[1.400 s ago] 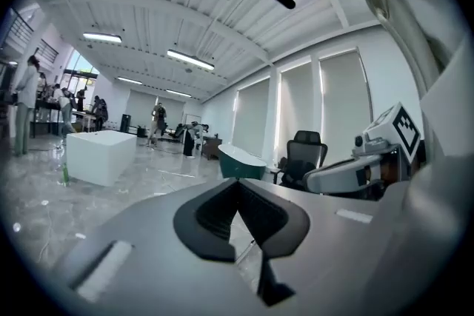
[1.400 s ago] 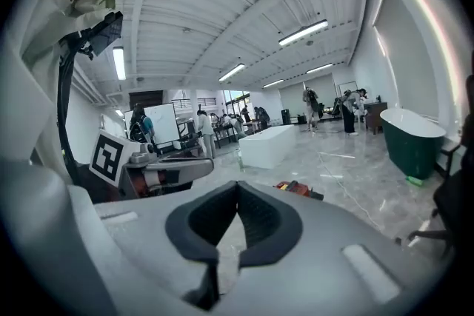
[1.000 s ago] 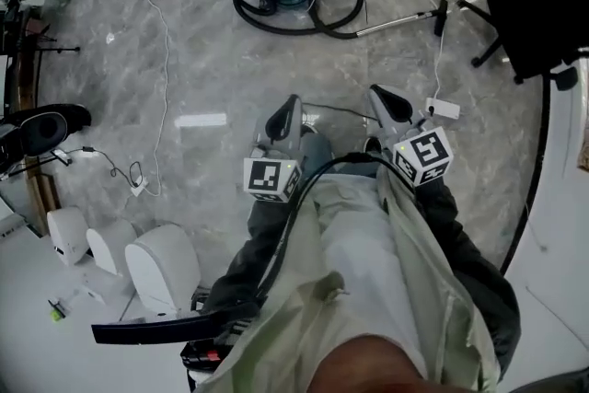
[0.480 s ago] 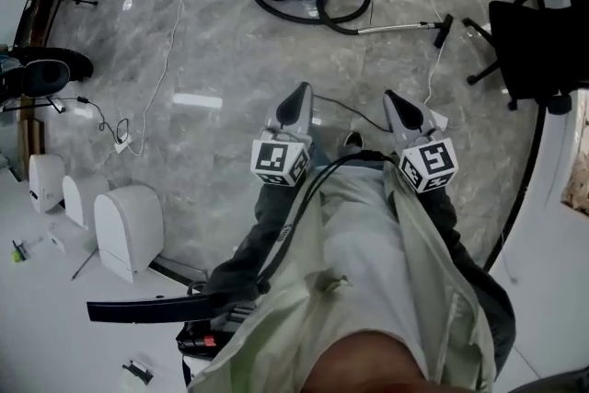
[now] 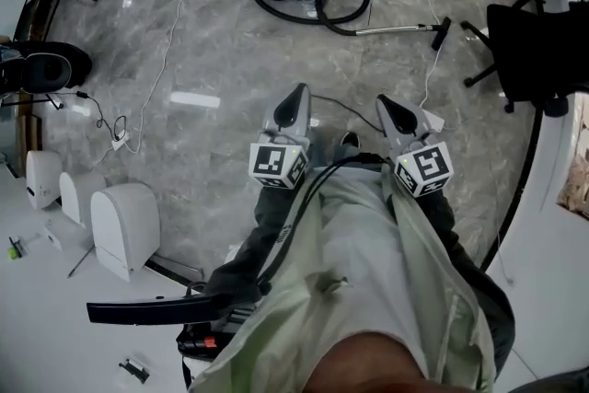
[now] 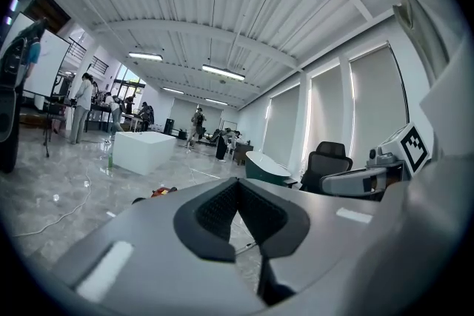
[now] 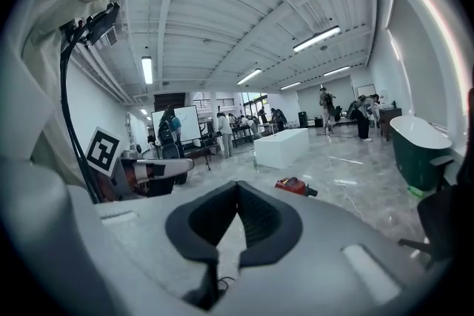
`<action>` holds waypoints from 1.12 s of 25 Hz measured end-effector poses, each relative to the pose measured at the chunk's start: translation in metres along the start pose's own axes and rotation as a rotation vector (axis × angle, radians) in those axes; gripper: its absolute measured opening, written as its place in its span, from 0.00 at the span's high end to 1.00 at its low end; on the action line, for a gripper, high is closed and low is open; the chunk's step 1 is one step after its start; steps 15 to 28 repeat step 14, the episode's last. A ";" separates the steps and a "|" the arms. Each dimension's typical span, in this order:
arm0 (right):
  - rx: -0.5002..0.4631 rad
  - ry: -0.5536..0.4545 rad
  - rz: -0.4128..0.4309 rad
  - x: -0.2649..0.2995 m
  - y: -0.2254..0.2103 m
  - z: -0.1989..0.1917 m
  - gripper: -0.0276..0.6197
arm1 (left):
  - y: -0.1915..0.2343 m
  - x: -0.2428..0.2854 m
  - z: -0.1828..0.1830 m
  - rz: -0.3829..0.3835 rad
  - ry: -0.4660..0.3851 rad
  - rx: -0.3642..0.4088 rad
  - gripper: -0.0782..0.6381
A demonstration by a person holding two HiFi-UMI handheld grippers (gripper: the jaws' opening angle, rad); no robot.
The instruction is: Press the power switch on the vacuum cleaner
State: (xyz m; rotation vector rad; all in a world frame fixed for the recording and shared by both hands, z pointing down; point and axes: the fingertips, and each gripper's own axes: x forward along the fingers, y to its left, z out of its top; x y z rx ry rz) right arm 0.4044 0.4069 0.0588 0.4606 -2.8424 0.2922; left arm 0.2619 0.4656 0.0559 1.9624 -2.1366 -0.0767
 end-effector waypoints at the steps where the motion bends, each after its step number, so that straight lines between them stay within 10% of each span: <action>1: -0.002 0.001 0.001 0.002 0.001 0.000 0.95 | 0.001 0.002 0.001 -0.004 0.002 0.003 0.89; 28: -0.012 0.030 0.003 0.041 0.017 0.000 0.95 | 0.025 0.016 -0.006 -0.062 0.059 0.009 0.89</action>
